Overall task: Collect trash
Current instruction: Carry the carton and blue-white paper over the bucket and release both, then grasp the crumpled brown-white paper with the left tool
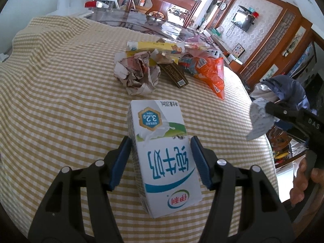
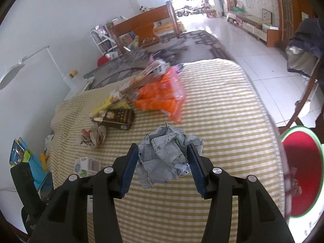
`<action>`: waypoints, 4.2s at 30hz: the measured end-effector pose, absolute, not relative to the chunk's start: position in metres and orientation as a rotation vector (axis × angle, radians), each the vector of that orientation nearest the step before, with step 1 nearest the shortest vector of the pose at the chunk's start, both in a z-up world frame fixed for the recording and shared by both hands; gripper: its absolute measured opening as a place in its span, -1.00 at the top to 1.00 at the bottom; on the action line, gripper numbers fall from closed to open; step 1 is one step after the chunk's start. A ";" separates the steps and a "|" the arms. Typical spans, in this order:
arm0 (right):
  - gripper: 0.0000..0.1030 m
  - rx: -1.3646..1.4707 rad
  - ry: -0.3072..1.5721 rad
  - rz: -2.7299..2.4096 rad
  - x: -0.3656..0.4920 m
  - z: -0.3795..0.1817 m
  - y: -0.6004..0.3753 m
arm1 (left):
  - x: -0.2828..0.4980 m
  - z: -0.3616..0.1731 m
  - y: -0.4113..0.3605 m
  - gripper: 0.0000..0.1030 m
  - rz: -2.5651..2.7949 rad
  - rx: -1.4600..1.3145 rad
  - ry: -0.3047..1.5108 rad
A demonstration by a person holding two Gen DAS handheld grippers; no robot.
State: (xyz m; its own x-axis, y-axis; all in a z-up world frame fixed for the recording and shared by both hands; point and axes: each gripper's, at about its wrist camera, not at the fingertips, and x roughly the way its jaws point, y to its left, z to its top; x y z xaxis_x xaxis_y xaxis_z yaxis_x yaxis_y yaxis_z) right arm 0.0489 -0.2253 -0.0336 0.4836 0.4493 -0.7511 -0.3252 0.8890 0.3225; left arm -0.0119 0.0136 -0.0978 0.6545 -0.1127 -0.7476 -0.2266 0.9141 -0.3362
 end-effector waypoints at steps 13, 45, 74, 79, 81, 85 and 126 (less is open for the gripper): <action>0.05 0.305 0.903 0.313 0.040 -0.016 -0.324 | -0.006 -0.077 -0.043 -0.14 -0.002 -0.353 0.862; 0.01 0.564 0.904 0.105 0.041 -0.024 -0.462 | 0.049 -0.037 -0.219 -0.14 -0.344 -0.238 0.842; -0.03 0.531 0.875 -0.057 0.043 -0.025 -0.480 | 0.077 -0.058 -0.263 -0.14 -0.445 -0.220 0.922; -0.05 0.524 0.865 -0.108 0.041 -0.023 -0.487 | 0.086 -0.065 -0.286 -0.14 -0.496 -0.216 0.962; -0.07 0.515 0.864 -0.134 0.042 -0.024 -0.491 | 0.088 -0.069 -0.294 -0.13 -0.508 -0.210 0.975; -0.08 0.526 0.872 -0.153 0.043 -0.027 -0.498 | 0.091 -0.074 -0.314 -0.13 -0.529 -0.175 0.990; -0.68 0.327 0.944 -0.039 0.074 -0.024 -0.383 | 0.096 -0.080 0.053 -0.40 0.226 -0.222 0.921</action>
